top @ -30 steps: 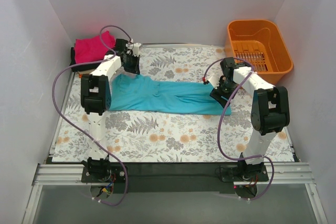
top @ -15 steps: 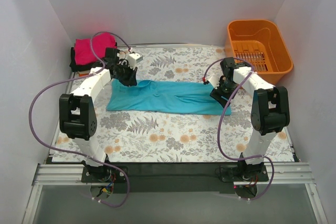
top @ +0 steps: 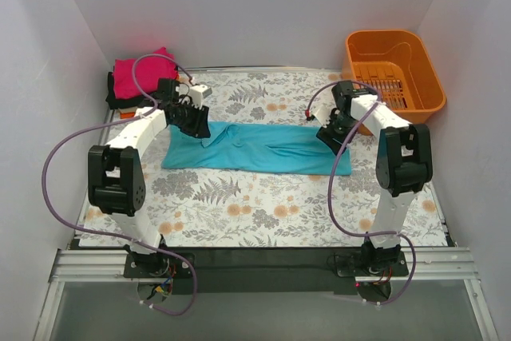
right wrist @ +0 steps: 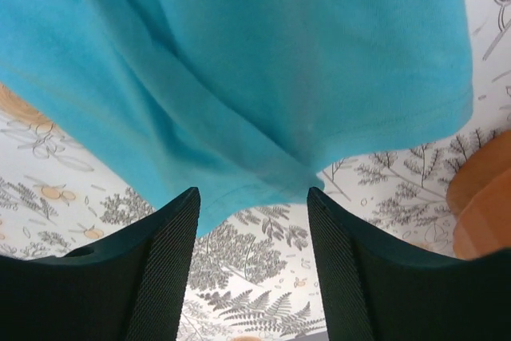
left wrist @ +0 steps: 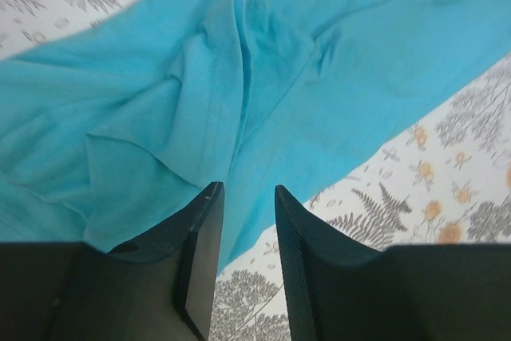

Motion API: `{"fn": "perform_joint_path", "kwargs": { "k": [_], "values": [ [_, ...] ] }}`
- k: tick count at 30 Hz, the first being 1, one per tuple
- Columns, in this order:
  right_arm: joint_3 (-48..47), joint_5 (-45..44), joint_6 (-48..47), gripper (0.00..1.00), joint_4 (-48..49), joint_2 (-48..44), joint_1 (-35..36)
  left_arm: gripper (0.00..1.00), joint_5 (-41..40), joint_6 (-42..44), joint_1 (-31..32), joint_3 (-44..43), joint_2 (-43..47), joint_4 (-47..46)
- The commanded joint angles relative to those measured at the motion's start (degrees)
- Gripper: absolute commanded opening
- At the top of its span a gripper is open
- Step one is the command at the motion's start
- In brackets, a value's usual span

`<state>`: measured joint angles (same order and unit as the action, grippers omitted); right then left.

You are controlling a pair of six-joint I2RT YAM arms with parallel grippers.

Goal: Fold and stack the t-shirts
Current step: Fold the tshirt

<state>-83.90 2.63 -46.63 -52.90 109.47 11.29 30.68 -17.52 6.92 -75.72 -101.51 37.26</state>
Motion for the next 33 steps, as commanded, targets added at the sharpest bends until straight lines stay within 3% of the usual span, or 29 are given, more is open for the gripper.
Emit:
{"fn": "perform_joint_path", "kwargs": {
  "k": [1,7,18,24,28,30,33],
  "values": [
    [-2.5,1.85,0.93,0.53,-0.53,3.11,-0.13,0.32,-0.52,-9.44,-0.06,-0.65,2.91,-8.57],
    [-1.98,2.46,2.07,0.49,-0.53,4.79,-0.13,0.27,-0.53,-13.59,2.04,-10.75,-8.25,-8.87],
    [5.04,-0.26,-0.47,0.47,-1.32,4.61,0.14,0.21,-7.91,-11.4,5.56,-5.57,-15.73,-3.69],
    [12.34,1.41,-2.76,0.45,-6.15,-0.65,1.45,0.28,-5.63,-13.5,3.63,-4.96,-6.0,-2.8],
    [19.38,7.8,-6.01,0.45,-12.73,-10.82,7.41,0.31,-9.57,-15.34,3.1,-3.56,0.7,0.62],
    [18.25,14.49,-8.03,0.45,-19.15,-13.48,9.53,0.31,-9.41,-15.7,3.1,-3.03,1.93,3.07],
    [11.85,16.27,-8.13,0.48,-20.48,-16.04,9.63,0.27,-10.81,-19.57,3.1,-1.18,0.89,4.67]
  ]
}}
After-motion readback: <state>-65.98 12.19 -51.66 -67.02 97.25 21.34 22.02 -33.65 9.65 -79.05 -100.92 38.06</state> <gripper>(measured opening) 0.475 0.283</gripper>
